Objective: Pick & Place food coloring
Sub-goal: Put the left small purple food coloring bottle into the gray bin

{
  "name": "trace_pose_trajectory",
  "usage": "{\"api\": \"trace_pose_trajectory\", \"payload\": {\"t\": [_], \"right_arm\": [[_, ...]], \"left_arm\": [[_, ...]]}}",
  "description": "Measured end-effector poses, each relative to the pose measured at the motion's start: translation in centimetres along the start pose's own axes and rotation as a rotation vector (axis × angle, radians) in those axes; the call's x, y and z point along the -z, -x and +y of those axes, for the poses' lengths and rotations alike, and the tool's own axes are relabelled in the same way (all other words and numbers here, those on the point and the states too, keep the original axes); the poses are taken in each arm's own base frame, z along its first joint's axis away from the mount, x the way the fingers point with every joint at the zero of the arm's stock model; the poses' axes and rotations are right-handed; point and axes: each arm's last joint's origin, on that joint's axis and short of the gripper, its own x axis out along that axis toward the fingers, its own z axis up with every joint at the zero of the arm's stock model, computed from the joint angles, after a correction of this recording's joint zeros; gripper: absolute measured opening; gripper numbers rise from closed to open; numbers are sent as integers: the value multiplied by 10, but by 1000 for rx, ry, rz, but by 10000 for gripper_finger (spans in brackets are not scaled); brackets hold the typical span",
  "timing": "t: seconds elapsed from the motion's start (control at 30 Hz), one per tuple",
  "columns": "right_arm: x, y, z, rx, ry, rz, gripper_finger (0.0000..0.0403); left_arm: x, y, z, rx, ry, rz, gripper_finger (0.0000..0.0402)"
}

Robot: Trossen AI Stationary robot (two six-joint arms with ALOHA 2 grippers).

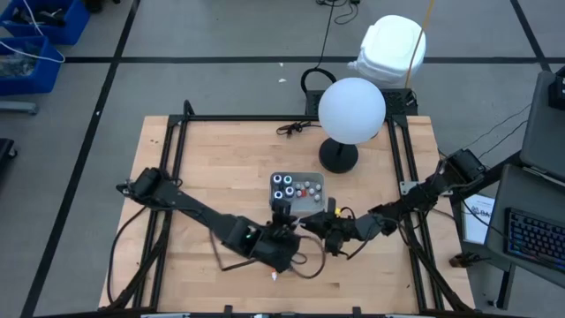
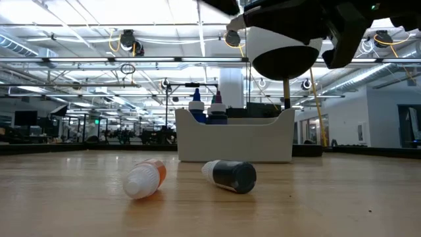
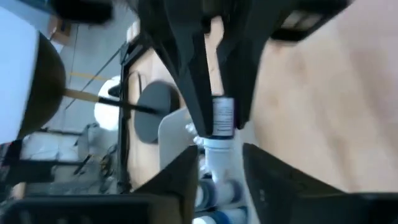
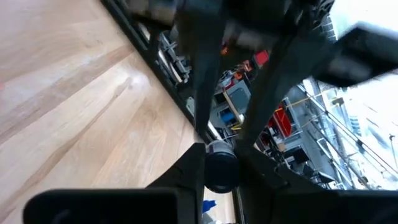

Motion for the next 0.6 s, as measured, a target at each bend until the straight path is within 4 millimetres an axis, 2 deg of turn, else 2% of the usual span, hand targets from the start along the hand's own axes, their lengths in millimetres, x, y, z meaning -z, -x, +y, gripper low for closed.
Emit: {"api": "trace_pose_trajectory", "payload": {"t": [0.17, 0.33, 0.47, 0.6], "right_arm": [[-14, 11, 3, -2, 37, -64, 53], [-36, 27, 7, 30, 78, -188, 57], [-53, 41, 11, -8, 117, -396, 57], [-66, 54, 17, -31, 177, -545, 57]], "left_arm": [[-6, 37, -7, 55, 53, -86, 197], [-14, 73, -17, 143, 138, -208, 243], [-33, 94, -29, 261, 167, -415, 259], [-48, 106, -35, 369, 185, -600, 259]]}}
